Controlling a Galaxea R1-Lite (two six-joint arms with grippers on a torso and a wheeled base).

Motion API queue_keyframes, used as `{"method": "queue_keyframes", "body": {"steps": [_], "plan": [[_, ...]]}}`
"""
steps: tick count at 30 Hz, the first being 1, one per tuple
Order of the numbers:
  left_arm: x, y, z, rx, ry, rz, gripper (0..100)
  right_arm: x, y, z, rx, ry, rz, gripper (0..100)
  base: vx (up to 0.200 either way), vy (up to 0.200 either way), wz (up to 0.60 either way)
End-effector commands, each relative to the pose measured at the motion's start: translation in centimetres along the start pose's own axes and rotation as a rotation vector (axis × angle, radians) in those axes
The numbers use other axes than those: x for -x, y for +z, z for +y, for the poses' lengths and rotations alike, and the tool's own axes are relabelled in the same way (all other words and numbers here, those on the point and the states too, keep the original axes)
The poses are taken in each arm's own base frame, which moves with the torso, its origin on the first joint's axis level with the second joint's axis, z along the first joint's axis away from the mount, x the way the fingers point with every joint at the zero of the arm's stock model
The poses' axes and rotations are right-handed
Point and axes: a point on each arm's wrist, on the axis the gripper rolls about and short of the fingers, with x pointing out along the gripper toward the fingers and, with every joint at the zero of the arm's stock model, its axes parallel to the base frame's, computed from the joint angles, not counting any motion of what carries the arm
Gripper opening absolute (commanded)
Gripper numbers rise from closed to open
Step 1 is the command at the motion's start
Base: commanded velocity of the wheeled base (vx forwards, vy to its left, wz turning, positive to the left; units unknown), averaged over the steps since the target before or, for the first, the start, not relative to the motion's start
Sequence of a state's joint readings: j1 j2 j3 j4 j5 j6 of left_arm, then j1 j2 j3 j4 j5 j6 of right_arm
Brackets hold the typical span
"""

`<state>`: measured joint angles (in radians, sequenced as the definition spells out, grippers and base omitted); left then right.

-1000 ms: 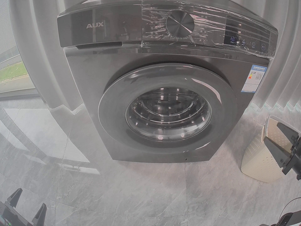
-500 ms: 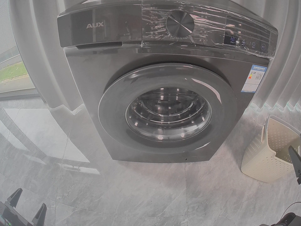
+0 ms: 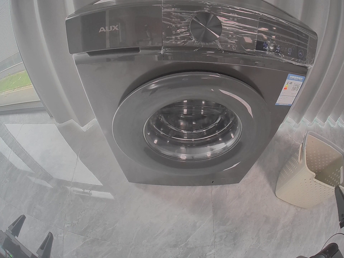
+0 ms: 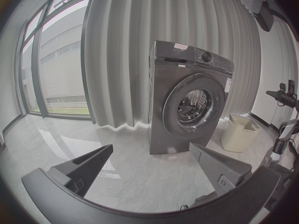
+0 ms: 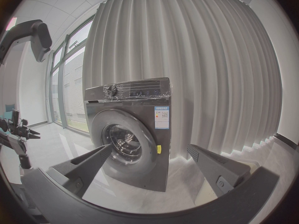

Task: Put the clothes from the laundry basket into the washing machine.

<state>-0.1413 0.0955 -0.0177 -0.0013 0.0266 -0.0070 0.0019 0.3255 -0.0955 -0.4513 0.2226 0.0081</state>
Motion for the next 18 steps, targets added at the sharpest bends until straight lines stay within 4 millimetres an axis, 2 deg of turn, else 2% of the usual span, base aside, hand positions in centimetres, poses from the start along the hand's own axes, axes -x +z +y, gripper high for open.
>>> {"method": "queue_keyframes", "body": {"steps": [1,8,11,13,15,18], "plan": [[-0.1,-0.5,0.0,0.000,0.001,0.018,100,2.1,-1.0,0.5,0.009,0.052,-0.048,100,0.000,0.000,0.00],[-0.1,-0.5,0.0,0.000,0.001,0.018,100,3.7,-2.6,1.0,0.003,0.094,-0.015,100,0.000,0.000,0.00],[-0.1,-0.5,0.0,0.002,0.001,0.018,100,4.0,-3.2,1.1,0.001,0.085,0.001,100,0.000,0.000,0.00],[-0.1,-0.5,0.0,0.003,0.001,0.018,100,3.9,-4.7,1.0,-0.007,0.074,0.042,100,0.000,0.000,0.00],[-0.1,-0.5,0.0,0.003,0.001,0.018,100,3.8,-5.0,1.0,-0.005,0.070,0.048,100,0.000,0.000,0.00],[-0.1,-0.5,0.0,0.005,0.001,0.018,100,3.9,-6.2,0.6,0.009,-0.092,0.149,100,0.000,0.000,0.00]]}}
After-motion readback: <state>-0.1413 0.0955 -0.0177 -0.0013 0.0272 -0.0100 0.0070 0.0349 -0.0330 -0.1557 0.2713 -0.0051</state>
